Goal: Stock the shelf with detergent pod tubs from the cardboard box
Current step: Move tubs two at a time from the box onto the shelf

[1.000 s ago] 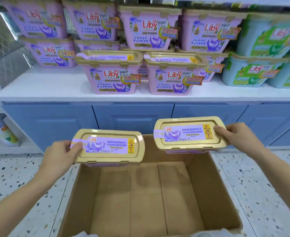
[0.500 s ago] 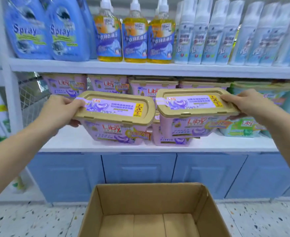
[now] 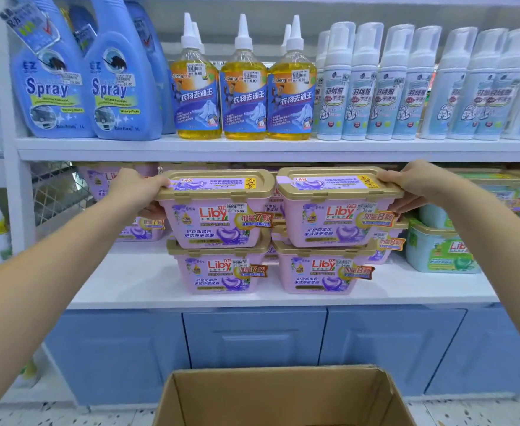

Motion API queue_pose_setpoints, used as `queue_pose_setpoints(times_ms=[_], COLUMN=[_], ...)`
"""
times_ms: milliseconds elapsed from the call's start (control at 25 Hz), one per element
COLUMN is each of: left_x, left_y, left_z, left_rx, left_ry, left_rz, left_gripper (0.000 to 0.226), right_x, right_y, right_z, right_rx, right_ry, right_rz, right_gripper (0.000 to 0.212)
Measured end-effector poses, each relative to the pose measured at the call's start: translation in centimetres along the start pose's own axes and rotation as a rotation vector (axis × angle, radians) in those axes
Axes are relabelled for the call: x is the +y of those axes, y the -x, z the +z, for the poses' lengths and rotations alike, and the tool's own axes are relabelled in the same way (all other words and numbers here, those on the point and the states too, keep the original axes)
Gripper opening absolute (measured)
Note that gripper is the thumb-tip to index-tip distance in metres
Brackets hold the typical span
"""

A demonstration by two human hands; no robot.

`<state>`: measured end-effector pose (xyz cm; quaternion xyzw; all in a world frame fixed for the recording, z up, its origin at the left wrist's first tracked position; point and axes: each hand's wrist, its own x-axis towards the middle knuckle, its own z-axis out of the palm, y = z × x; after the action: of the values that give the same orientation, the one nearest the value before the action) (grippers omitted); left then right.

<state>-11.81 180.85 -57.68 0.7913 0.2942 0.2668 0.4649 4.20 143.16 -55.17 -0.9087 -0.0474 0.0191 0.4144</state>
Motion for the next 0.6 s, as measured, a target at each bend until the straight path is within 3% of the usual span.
queue_pose_setpoints(times_ms=[280, 440, 600], left_x=[0.0, -0.8, -1.0], left_y=[-2.5, -2.9, -2.1], left_z=[1.6, 1.8, 1.7], left_rx=[-0.029, 0.036, -0.001], left_ry=[-0.052, -0.056, 0.041], left_rz=[-0.043, -0.023, -0.039], left_gripper=[0.025, 0.029, 0.028], right_x=[0.0, -0.1, 0.3], right_y=[-2.2, -2.4, -1.6], right_z=[1.7, 2.2, 2.5], right_rx=[0.031, 0.056, 0.065], right_ry=[0.050, 0.056, -0.005], right_rz=[0.040, 0.021, 0.012], right_gripper=[0.030, 0.031, 0.030])
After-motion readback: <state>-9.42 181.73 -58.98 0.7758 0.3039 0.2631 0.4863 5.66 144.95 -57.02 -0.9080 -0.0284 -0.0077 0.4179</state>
